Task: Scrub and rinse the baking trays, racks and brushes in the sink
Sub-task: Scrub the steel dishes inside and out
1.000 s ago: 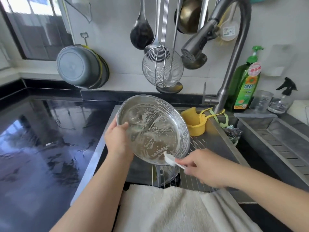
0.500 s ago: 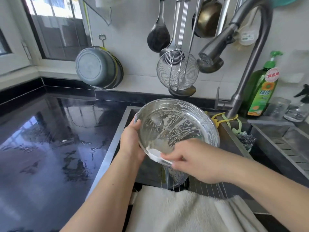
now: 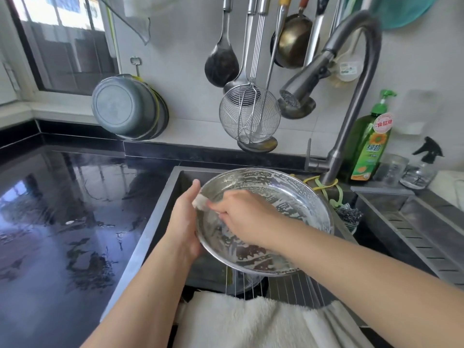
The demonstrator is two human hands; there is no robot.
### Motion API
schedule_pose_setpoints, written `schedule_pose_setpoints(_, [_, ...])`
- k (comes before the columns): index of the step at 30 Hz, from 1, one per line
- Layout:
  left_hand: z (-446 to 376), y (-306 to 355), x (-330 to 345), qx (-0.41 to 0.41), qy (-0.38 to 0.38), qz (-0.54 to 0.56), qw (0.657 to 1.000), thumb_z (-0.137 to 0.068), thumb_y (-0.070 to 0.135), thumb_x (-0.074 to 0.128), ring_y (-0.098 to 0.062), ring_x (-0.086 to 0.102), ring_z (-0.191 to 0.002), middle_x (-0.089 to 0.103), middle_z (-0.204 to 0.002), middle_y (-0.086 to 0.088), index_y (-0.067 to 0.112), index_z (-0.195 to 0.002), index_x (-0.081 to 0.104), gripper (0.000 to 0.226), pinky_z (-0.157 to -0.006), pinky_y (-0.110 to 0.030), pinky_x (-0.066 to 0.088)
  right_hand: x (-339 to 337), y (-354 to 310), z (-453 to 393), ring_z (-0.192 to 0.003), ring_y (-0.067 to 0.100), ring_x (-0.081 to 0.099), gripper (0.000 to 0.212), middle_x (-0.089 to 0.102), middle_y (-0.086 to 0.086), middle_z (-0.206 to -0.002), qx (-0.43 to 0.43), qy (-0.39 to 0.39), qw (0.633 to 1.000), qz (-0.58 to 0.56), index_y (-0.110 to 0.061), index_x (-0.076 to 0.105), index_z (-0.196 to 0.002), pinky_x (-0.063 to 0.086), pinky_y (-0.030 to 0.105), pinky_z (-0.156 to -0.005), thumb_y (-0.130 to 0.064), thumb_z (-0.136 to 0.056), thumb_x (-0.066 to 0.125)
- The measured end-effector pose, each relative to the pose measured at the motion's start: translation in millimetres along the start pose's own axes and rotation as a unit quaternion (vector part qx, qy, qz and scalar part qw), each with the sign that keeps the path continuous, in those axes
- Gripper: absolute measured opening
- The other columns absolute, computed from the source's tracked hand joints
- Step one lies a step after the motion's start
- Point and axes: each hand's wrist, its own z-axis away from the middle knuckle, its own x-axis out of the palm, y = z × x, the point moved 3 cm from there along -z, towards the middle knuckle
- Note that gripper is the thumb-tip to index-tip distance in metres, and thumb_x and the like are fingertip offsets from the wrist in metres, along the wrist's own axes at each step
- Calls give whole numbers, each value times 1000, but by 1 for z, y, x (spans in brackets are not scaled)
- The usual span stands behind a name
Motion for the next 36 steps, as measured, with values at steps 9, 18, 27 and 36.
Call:
schedule_pose_setpoints(9, [-6, 7, -8, 81, 40, -95, 991, -65, -22, 26, -42, 73, -105, 77, -110, -18, 21, -118, 78, 86, -88, -65, 58, -13, 85, -8, -85, 24, 56, 55, 58, 6, -110, 249, 89, 962, 71, -20, 55, -143, 48, 35, -65, 6, -95, 48])
schedule_pose_setpoints(18, [-9, 3, -7, 82, 43, -120, 988, -76, -14, 41, -45, 73, -104, 75, -114, -22, 20, -118, 77, 65, -95, -61, 57, 35, 38, -6, -62, 12, 56, 32, 68, -5, -93, 166, 11, 963, -213, -31, 66, -133, 44, 26, -54, -23, -104, 56])
schedule_pose_setpoints(27, [-13, -4, -10, 91, 56, -107, 989, -107, 9, 41, -39, 73, -109, 76, -118, -16, 17, -124, 74, 38, -100, -57, 54, 1, 67, -10, -77, 20, 62, 39, 65, 3, -117, 191, 25, 981, -11, -39, 63, -134, 59, 41, -69, -18, -104, 53])
schedule_pose_setpoints(36, [-12, -1, -13, 113, 57, -115, 985, -107, 9, 40, -39, 72, -110, 75, -119, -17, 19, -125, 74, 40, -100, -58, 55, 9, 87, -3, -78, 17, 59, 53, 54, -4, -100, 173, 81, 981, 42, -43, 49, -145, 58, 37, -64, -12, -102, 52])
